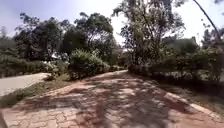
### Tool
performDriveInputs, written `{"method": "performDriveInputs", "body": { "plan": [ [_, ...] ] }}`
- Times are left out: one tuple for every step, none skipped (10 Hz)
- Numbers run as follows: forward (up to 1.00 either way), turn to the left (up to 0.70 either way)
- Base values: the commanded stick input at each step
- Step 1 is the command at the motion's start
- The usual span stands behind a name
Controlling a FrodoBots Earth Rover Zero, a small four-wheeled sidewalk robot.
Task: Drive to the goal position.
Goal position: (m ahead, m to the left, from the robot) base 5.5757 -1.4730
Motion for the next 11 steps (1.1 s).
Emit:
{"method": "performDriveInputs", "body": {
  "plan": [
    [0.30, 0.00],
    [0.30, 0.00],
    [0.30, 0.00],
    [0.30, 0.00],
    [0.30, 0.00],
    [0.30, 0.00],
    [0.30, 0.00],
    [0.30, 0.00],
    [0.30, 0.00],
    [0.30, 0.00],
    [0.30, 0.00]
  ]
}}
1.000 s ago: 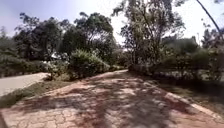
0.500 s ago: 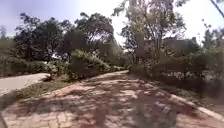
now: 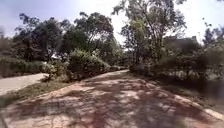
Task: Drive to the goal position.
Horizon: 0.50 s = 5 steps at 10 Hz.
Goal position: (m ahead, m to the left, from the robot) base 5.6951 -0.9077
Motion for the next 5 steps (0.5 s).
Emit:
{"method": "performDriveInputs", "body": {
  "plan": [
    [0.30, 0.00],
    [0.30, 0.00],
    [0.30, 0.00],
    [0.30, 0.00],
    [0.30, 0.00]
  ]
}}
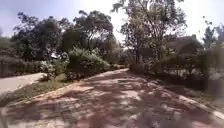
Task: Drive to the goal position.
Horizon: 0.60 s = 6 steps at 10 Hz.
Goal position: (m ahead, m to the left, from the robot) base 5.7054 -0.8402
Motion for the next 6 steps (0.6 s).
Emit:
{"method": "performDriveInputs", "body": {
  "plan": [
    [0.30, 0.00],
    [0.30, 0.00],
    [0.30, 0.00],
    [0.30, 0.00],
    [0.30, 0.00],
    [0.30, 0.00]
  ]
}}
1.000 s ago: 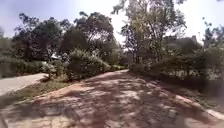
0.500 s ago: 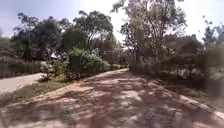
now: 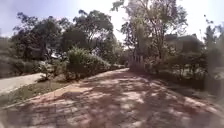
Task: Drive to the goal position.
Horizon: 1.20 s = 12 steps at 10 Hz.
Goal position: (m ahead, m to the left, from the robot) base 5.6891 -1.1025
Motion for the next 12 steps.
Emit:
{"method": "performDriveInputs", "body": {
  "plan": [
    [0.30, 0.00],
    [0.30, 0.00],
    [0.30, 0.00],
    [0.30, 0.00],
    [0.30, 0.00],
    [0.30, 0.00],
    [0.30, 0.00],
    [0.30, 0.00],
    [0.30, 0.00],
    [0.30, 0.00],
    [0.30, 0.00],
    [0.30, 0.00]
  ]
}}
